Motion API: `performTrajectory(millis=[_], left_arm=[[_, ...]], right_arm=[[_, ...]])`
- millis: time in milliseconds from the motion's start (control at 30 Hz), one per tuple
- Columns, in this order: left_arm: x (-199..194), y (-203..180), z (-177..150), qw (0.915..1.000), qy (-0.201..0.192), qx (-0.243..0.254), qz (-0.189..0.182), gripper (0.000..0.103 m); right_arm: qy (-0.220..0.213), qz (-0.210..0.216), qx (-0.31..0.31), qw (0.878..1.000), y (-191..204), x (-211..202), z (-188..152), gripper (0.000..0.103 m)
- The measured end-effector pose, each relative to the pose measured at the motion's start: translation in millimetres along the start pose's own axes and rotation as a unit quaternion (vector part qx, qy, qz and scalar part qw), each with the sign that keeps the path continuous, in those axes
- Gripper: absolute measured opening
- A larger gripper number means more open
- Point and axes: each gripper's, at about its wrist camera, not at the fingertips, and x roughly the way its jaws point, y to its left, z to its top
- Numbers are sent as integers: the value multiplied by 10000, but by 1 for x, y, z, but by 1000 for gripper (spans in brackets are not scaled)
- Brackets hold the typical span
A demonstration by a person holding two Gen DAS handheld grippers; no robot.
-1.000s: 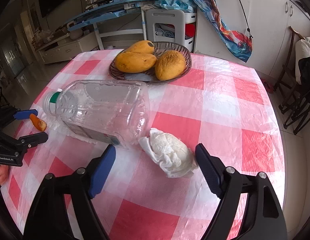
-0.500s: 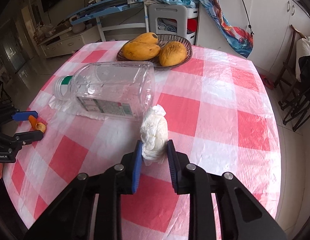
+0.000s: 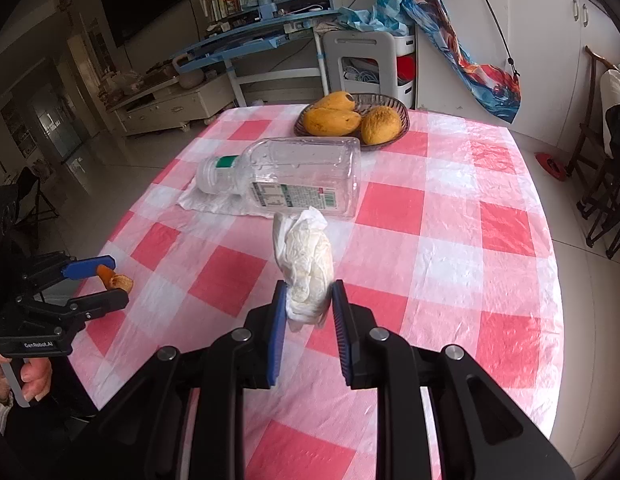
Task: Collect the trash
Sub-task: 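Grasp the carrot-like orange peel with the left tool while the right tool grasps the small white tissue, then carry the peel and tissue over the yellow basin and open both tools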
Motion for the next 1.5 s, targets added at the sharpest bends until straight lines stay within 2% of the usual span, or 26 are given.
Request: performTrajectory(millis=[400, 600, 933, 1200, 1300, 1367, 1433, 1500], left_arm=[[-38, -22, -52, 9993, -355, -74, 55, 60], [-50, -32, -61, 9987, -480, 130, 102, 60], [-63, -36, -69, 9982, -586, 143, 6, 60], [-65, -51, -87, 9985, -451, 311, -52, 60], [-67, -59, -99, 9984, -407, 387, -94, 60], [-69, -65, -107, 9981, -383, 459, -141, 60], [-71, -73, -115, 9976, -347, 570, -202, 60], [-71, -81, -122, 9969, -276, 683, -278, 60]], right_arm=[[-154, 324, 9, 9994, 41, -39, -57, 23], [-147, 408, 92, 9990, 53, -46, -76, 23], [-14, 462, 143, 9988, 66, -52, -102, 23], [318, 191, -378, 9986, 98, -61, -136, 23], [443, 12, -455, 9980, 104, -67, -153, 26], [394, -52, -318, 9987, 102, -74, -158, 35], [163, -175, -83, 9997, 95, -85, -159, 56], [-144, -202, 245, 9994, 84, -98, -156, 60]])
